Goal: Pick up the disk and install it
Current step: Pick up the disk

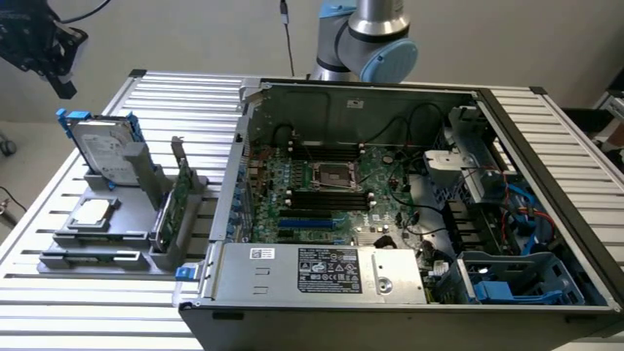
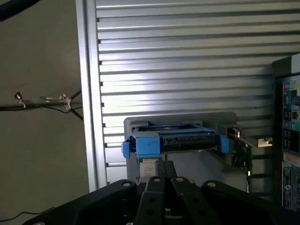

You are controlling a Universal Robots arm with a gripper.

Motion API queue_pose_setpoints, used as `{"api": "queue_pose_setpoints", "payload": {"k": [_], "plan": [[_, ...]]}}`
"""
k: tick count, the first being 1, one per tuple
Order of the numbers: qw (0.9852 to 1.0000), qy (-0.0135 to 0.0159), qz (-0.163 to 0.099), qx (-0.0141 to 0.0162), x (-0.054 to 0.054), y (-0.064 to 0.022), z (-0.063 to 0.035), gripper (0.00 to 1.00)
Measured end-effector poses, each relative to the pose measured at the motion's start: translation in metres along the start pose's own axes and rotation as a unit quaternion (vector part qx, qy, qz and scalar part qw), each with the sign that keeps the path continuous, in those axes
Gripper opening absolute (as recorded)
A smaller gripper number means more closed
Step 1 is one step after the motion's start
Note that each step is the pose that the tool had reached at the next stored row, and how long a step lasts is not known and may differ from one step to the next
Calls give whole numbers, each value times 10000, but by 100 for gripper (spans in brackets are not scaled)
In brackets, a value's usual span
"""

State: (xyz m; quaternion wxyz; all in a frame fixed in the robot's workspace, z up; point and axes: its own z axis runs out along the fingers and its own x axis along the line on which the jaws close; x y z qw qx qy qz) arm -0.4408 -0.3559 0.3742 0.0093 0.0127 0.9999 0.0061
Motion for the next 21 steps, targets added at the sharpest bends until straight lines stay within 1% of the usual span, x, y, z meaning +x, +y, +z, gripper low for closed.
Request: {"api": "queue_pose_setpoints", "payload": {"k": [3, 6, 8, 11, 13, 16, 18, 21], "plan": [[9996, 4, -278, -5, 0, 0, 0, 11], [9985, 7, -547, -10, 0, 0, -1, 11], [9974, 10, -727, -13, 0, 0, -1, 11], [9950, 13, -1001, -18, 0, 0, 0, 11], [9930, 15, -1177, -22, 0, 0, 0, 11], [9894, 18, -1452, -27, 0, 0, 0, 11], [9867, 21, -1627, -30, 0, 1, 0, 11], [9818, 24, -1901, -35, 0, 1, 0, 11]]}}
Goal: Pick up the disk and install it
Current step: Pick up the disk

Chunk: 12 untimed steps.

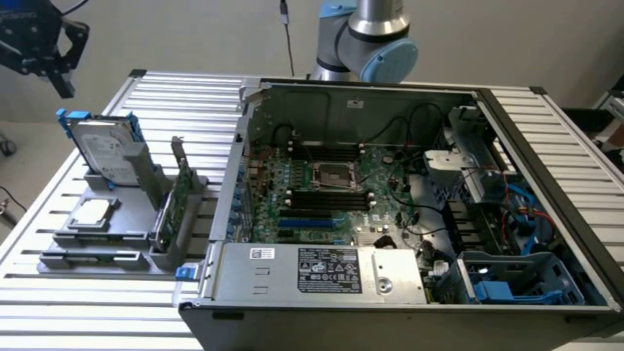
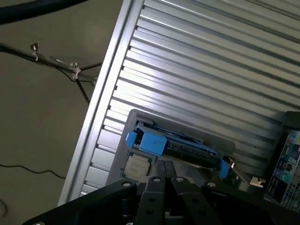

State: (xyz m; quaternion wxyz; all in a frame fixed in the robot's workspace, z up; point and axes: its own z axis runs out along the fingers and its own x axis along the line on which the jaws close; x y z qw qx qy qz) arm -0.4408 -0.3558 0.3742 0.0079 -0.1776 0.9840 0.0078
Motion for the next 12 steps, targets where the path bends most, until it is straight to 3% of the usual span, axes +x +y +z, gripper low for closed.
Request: {"api": "queue_pose_setpoints", "payload": {"k": [6, 12], "plan": [[9985, 7, -548, -10, 0, 0, 0, 11], [9941, 14, -1085, -19, 0, 0, 1, 11]]}}
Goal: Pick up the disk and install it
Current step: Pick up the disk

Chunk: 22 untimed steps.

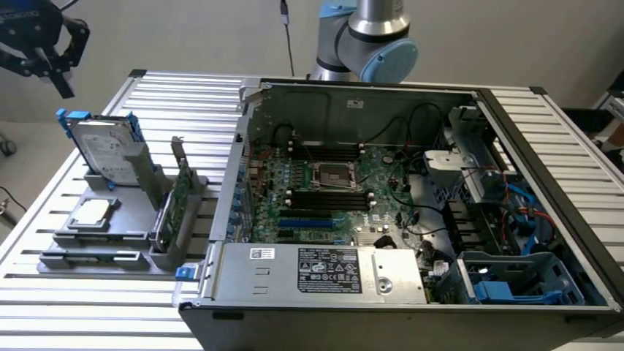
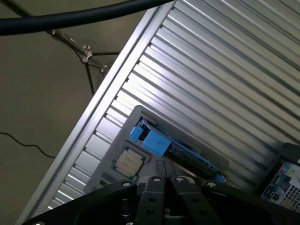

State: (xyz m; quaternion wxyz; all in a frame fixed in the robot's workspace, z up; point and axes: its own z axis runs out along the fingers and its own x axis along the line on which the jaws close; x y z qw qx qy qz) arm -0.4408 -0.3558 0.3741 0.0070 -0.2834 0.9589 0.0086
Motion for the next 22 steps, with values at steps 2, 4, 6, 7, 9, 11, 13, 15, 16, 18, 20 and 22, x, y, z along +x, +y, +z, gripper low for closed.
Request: {"api": "queue_pose_setpoints", "payload": {"k": [2, 4, 6, 7, 9, 11, 13, 15, 16, 18, 20, 22], "plan": [[9998, 3, -185, -2, 0, 0, 0, 11], [9993, 7, -365, -4, 0, 0, 1, 11], [9985, 10, -550, -6, 0, 0, 1, 11], [9979, 12, -640, -6, 0, 0, 2, 11], [9966, 20, -820, -2, 0, -1, 2, 11], [9950, 28, -1001, 2, 1, 0, 2, 11], [9929, 36, -1186, 6, 1, 0, 2, 11], [9906, 41, -1364, 7, 1, 0, 2, 11], [9894, 43, -1450, 7, 1, 1, 3, 11], [9868, 48, -1621, 7, 1, 1, 3, 11], [9837, 52, -1795, 6, 1, 3, 3, 11], [9806, 56, -1958, 6, 1, 3, 3, 11]]}}
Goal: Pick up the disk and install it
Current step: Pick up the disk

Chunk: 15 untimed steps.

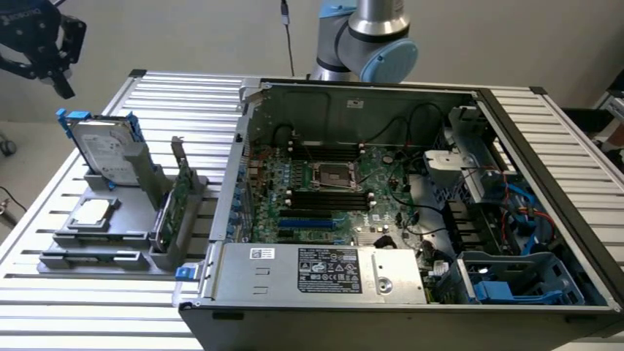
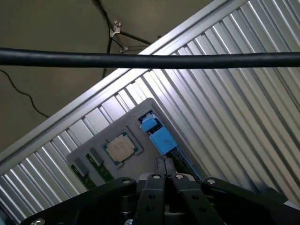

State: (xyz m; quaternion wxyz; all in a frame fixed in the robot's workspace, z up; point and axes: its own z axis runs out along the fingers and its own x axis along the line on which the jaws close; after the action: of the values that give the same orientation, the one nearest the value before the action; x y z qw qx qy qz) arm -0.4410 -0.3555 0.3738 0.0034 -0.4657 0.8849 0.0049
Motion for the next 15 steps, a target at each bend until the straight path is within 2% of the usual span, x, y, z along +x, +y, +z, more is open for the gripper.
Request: {"api": "queue_pose_setpoints", "payload": {"k": [3, 6, 10, 15], "plan": [[9997, 2, -254, -2, 0, 1, 2, 11], [9986, 4, -523, -6, 0, 1, 4, 11], [9962, 5, -874, -9, 0, 2, 10, 11], [9921, 7, -1252, -13, -1, 4, 15, 11]]}}
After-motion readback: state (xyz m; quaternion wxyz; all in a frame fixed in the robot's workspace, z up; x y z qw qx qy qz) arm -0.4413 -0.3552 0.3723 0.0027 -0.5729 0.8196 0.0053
